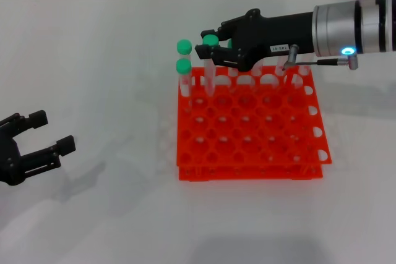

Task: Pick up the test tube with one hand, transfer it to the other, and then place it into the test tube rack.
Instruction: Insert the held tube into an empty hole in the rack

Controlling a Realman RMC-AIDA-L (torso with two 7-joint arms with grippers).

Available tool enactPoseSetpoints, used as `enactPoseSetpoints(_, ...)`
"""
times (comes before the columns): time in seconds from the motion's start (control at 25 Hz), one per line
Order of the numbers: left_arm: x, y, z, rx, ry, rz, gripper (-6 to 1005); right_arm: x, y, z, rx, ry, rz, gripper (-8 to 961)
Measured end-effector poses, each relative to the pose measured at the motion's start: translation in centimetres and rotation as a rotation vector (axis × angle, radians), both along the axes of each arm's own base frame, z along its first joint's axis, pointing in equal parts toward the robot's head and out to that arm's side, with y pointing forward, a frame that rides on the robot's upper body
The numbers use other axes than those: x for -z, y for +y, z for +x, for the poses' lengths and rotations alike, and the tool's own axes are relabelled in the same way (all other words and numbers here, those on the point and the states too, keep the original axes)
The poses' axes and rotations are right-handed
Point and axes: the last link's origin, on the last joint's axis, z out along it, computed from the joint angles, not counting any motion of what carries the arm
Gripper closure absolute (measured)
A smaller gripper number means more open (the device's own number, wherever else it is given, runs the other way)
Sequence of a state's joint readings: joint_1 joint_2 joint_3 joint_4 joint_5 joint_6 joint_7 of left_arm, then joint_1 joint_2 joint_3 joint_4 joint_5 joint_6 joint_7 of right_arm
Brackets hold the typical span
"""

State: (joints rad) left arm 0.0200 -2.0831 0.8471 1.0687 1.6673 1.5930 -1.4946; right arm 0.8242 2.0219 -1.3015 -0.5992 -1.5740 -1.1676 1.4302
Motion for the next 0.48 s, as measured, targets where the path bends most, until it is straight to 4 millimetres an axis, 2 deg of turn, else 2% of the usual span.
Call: enactPoseSetpoints(0.48,-0.01,0.21,0.08,0.006,0.003,-0.001,131,0.07,0.05,0.02,0.003,-0.002,0.004,694)
